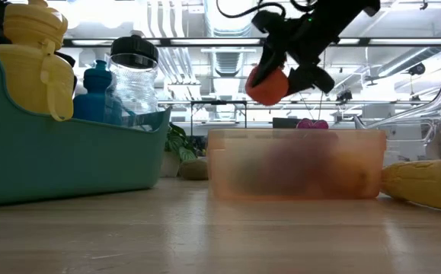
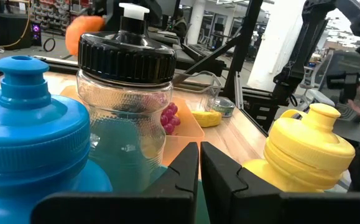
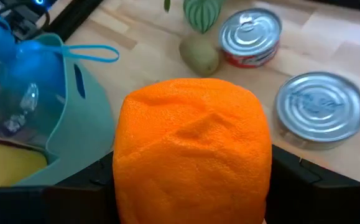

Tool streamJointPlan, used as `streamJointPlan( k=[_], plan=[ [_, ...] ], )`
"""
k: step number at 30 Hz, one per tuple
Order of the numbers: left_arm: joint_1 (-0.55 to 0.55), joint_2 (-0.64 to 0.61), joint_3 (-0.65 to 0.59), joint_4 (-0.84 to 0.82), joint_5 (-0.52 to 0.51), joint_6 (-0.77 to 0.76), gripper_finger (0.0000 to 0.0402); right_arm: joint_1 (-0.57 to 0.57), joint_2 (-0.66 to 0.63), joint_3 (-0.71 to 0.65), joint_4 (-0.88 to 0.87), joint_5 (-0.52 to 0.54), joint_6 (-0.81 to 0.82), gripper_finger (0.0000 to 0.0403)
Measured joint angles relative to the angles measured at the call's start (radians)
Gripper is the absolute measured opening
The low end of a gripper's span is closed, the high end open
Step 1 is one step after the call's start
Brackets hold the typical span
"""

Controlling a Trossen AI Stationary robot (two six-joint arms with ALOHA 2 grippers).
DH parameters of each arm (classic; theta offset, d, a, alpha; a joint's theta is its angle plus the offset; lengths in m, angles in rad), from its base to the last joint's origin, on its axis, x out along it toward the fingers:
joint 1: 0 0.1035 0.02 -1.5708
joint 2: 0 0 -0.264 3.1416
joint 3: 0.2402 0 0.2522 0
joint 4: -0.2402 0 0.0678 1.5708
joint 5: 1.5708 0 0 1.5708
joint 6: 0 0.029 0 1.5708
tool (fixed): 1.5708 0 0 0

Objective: Pick & Place Food Item
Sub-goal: Put the orange into the orange bin

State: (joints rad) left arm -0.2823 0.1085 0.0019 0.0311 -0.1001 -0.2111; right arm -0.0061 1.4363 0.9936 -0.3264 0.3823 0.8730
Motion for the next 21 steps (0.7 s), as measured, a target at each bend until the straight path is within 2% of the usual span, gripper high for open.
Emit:
streamJointPlan(
  k=[9, 21],
  plan=[
    [0.000, 0.000, 0.000, 0.000, 0.000, 0.000, 0.0022, 0.049, 0.116, 0.000, 0.020, -0.017, 0.096, 0.0247],
    [0.000, 0.000, 0.000, 0.000, 0.000, 0.000, 0.0022, 0.060, 0.217, 0.003, 0.031, -0.025, 0.126, 0.0247]
  ],
)
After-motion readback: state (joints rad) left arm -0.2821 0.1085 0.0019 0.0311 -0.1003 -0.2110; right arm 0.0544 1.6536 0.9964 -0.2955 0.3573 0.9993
